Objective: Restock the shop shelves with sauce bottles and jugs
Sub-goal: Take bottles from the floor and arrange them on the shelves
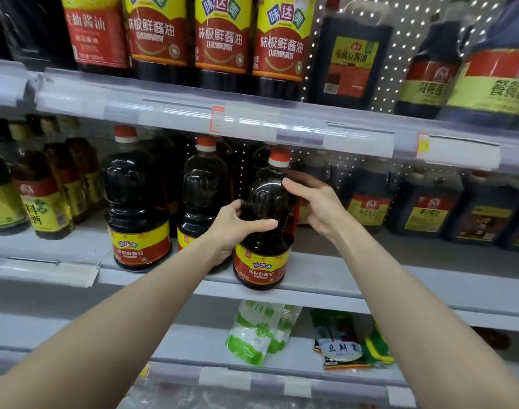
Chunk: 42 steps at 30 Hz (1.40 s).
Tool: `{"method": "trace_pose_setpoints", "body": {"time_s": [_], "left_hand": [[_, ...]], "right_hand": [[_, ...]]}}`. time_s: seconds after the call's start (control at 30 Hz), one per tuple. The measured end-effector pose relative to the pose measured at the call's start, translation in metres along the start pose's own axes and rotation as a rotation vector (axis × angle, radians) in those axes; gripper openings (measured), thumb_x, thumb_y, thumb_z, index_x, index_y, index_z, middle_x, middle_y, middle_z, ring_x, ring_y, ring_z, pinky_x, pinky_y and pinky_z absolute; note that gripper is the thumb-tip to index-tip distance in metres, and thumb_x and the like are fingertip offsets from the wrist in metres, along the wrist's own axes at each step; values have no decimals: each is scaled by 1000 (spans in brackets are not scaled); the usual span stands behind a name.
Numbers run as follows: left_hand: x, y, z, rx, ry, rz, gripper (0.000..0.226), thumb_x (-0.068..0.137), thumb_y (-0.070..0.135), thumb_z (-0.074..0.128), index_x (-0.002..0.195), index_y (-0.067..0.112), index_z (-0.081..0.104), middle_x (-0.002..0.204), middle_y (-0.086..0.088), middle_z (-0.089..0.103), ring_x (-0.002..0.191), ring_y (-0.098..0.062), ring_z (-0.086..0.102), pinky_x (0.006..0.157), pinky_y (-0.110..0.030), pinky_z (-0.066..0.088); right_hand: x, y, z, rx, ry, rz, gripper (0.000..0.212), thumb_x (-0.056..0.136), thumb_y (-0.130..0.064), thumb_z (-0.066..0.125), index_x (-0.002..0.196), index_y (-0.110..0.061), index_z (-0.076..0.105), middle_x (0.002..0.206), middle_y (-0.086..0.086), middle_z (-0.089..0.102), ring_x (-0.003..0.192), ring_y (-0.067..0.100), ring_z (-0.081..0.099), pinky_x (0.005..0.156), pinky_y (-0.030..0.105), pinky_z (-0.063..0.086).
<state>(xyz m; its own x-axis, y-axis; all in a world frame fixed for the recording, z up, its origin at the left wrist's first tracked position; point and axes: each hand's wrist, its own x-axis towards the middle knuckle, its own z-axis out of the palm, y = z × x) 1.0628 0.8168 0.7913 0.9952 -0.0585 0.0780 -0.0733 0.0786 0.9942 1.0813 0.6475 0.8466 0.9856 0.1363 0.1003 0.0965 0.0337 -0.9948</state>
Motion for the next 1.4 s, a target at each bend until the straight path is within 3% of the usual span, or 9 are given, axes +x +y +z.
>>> {"method": "trace_pose_setpoints", "body": {"time_s": [0.27,0.43,0.6,0.8,0.93,1.13,1.23,1.3,1.4], "left_hand": [[19,-11,1,-42,50,-1,55,64,14,85,113,12,59,107,-2,69,99,-17,67,87,-32,53],[18,-12,3,88,71,49,53,71,23,82,116,17,56,106,7,66,99,-6,63,79,-21,50],[7,-28,3,230,161,188,59,76,26,79,127,20,52,107,18,61,102,4,57,89,-18,47],[-20,-67,1,320,258,227,71,80,19,76,141,16,40,137,4,50,125,-7,46,103,-29,44],[-33,-89,1,273,287,186,61,81,14,74,134,8,45,123,4,53,114,-7,50,82,-1,41],[-32,-114,5,187,216,131,60,84,12,70,136,7,42,107,19,53,86,17,48,70,2,40],[-27,-121,5,168,231,110,61,84,16,71,138,7,42,122,4,58,103,-1,55,88,-12,45],[-25,-126,5,155,244,107,61,83,19,72,137,8,45,127,-2,58,114,-12,55,101,-31,46],[-25,-131,5,145,250,120,61,83,23,72,137,10,46,126,2,58,118,-14,55,105,-38,44]], "right_hand": [[22,8,1,-13,14,-20,22,85,-22,70,106,-27,69,104,0,73,103,21,66,87,52,52],[24,12,0,-39,5,-39,28,87,-28,68,115,-29,66,107,-4,71,104,17,65,86,46,55],[20,24,3,-21,31,-98,29,89,-34,66,117,-32,63,109,-8,70,103,8,65,95,42,52],[-6,76,10,-55,132,-2,97,65,-74,68,143,-24,39,140,-7,51,126,10,50,107,42,40],[-28,119,10,-32,189,28,67,92,-42,57,149,-20,29,131,-11,48,106,-1,50,81,18,43],[-37,151,16,-21,226,27,49,91,-34,61,135,-18,47,109,-15,60,95,-8,57,68,8,49],[-37,162,14,-16,225,20,48,90,-32,63,134,-16,50,121,-6,62,104,-2,58,75,12,50],[-39,167,14,-10,202,9,44,92,-29,62,133,-18,51,117,-10,63,102,-6,59,76,12,50],[-39,174,13,-34,177,-16,41,93,-28,59,132,-27,49,109,-22,61,97,-12,59,75,10,49]]}}
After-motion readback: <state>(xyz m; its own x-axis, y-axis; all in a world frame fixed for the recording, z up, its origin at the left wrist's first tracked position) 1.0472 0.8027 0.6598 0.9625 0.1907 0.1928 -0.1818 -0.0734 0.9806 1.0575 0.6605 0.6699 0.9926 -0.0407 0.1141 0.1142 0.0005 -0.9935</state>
